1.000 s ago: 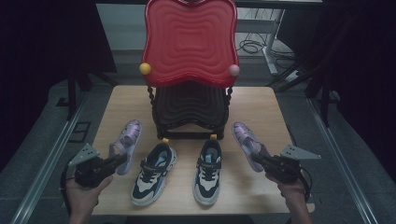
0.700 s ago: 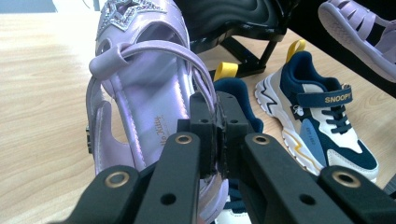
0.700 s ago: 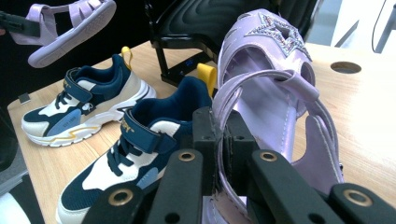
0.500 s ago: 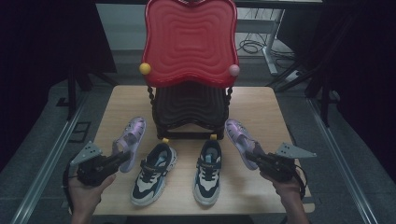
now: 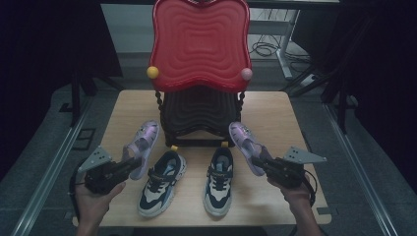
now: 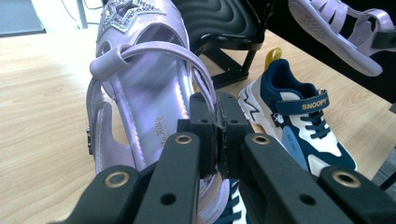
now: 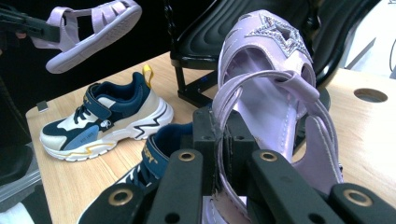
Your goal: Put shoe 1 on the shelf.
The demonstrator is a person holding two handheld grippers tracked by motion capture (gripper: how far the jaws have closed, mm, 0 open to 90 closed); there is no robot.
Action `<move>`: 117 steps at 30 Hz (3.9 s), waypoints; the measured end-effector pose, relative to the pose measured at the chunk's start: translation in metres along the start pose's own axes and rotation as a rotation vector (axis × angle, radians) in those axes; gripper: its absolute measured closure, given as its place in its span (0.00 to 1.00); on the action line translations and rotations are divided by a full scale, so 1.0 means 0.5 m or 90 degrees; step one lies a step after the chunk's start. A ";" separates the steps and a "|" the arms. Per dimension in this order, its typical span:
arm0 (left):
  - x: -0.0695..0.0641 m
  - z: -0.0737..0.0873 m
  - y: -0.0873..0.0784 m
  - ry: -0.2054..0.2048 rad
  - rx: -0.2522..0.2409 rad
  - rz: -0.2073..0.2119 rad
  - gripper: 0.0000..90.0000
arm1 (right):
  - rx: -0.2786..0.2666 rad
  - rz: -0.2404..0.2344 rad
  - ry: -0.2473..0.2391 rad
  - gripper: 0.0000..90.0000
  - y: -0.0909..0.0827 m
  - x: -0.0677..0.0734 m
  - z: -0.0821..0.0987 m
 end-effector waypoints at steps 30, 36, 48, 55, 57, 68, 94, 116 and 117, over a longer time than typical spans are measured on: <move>-0.025 -0.061 0.087 0.041 0.006 0.022 0.97 | 0.000 -0.034 -0.002 0.96 0.104 0.034 -0.066; -0.029 -0.077 0.112 0.058 0.013 0.021 0.97 | -0.003 -0.024 0.001 0.95 0.129 0.035 -0.076; -0.024 -0.106 0.188 0.082 0.030 0.019 0.97 | -0.004 0.013 0.006 0.95 0.172 0.021 -0.083; -0.014 -0.116 0.213 0.083 0.031 0.008 0.97 | -0.006 0.038 -0.002 0.95 0.197 0.013 -0.097; -0.012 -0.117 0.219 0.082 0.031 0.006 0.97 | -0.008 0.039 -0.003 0.95 0.200 0.013 -0.100; -0.005 -0.135 0.250 0.084 0.014 -0.005 0.97 | -0.013 0.057 -0.018 0.95 0.234 0.015 -0.132; 0.009 -0.171 0.308 0.116 -0.002 -0.042 0.97 | -0.030 0.114 -0.027 0.95 0.295 0.007 -0.154; 0.044 -0.186 0.373 0.143 -0.033 -0.086 0.97 | -0.049 0.224 -0.049 0.95 0.353 -0.013 -0.156; 0.044 -0.185 0.376 0.141 -0.034 -0.085 0.97 | -0.048 0.229 -0.051 0.95 0.356 -0.014 -0.154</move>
Point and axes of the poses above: each handheld gripper's, and its own axes: y roughly forward along the jaws, z roughly out of its underside, x roughly to its left, the point moved 5 cm from there along y, roughly forward along the jaws, and after that the axes turned 5 degrees about z, right-handed, at the moved point
